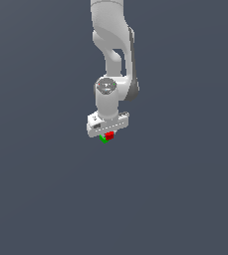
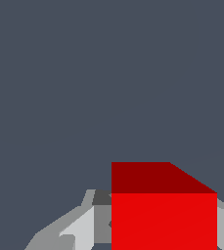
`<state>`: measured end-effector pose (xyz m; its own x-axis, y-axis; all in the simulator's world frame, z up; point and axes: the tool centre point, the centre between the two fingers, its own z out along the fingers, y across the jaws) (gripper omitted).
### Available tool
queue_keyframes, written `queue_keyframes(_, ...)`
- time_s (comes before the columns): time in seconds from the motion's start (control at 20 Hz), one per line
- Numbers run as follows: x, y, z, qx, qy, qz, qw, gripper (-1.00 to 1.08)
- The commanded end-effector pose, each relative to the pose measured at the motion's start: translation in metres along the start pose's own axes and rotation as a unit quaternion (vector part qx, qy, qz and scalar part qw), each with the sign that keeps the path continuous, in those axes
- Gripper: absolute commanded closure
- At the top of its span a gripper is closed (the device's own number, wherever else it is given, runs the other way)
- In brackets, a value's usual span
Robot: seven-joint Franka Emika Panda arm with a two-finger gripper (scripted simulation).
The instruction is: Stack the red cube on top of the green cube.
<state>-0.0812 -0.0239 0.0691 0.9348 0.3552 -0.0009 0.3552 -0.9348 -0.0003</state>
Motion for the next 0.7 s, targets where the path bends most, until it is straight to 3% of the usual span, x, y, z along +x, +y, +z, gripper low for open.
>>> queue_keyframes(0.0,-0.0114,0.0086,0.0036,0.0,0.001,-0.001,1.0,1.08)
queue_keyframes(0.4,-0.0205,0.0176,0.0076,0.0,0.0,-0.001,1.0,1.08)
queue_keyframes(0.45,-0.0205,0.0176,0.0076,0.0,0.0,-0.001,1.0,-0.92)
queue_keyframes(0.65,-0.0205,0.0176,0.0076,0.0,0.0,-0.001,1.0,-0.92)
